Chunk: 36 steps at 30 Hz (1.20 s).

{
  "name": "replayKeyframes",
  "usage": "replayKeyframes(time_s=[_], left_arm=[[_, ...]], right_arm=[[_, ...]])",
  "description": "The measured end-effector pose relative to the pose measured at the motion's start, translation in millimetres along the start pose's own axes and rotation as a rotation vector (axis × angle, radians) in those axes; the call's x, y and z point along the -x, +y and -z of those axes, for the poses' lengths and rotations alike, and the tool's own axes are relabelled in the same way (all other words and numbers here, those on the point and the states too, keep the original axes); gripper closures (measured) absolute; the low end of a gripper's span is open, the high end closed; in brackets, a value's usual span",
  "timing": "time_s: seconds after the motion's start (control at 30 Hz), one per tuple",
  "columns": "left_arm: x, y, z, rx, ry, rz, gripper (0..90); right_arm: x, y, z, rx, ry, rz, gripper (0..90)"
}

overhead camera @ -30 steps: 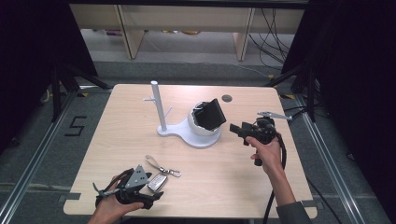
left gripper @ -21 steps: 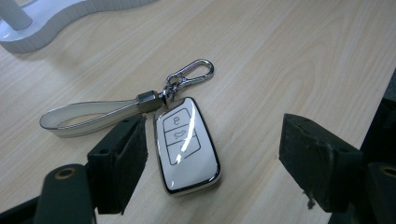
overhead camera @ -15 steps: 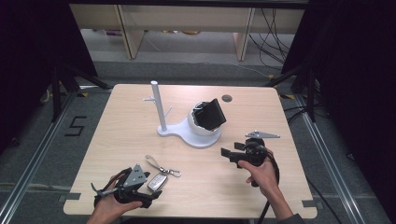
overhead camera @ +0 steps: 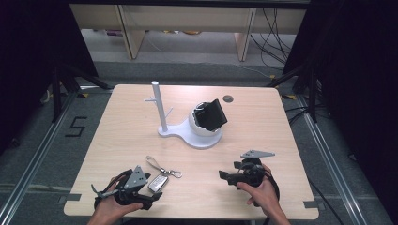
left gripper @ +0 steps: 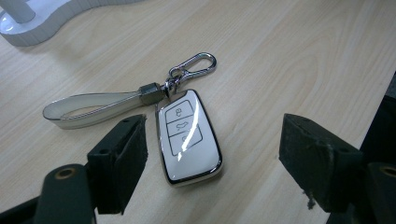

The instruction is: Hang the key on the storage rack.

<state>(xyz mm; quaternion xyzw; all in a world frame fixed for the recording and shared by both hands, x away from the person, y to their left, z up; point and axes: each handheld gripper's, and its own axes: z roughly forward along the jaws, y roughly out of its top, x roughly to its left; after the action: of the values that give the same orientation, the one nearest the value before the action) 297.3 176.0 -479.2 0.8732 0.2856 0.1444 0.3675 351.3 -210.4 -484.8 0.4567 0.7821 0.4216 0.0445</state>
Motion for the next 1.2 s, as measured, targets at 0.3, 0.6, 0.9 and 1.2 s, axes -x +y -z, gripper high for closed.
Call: replayKeyframes(time_s=[0.3,0.6,0.9,1.2], left_arm=[[-1.8,-1.2,-2.9,0.003,0.019,0.009,23.4],[-9.7,12.8,-7.4,0.001,0.028,-0.01,23.5],[-20.3,48.8,-33.0,-0.11,0.011,-0.111,32.1],[-22.0,73.5,-59.1,-0.303,-0.06,-0.245,40.8]], right_arm=[[-6.8,-15.1,5.6,-0.032,-0.004,0.02,20.7],[-20.7,-21.9,6.7,-0.056,0.008,0.049,21.8],[-20.2,-19.0,3.2,-0.062,0.014,0.068,22.6],[-20.2,-16.8,1.0,-0.065,0.03,0.077,23.1]])
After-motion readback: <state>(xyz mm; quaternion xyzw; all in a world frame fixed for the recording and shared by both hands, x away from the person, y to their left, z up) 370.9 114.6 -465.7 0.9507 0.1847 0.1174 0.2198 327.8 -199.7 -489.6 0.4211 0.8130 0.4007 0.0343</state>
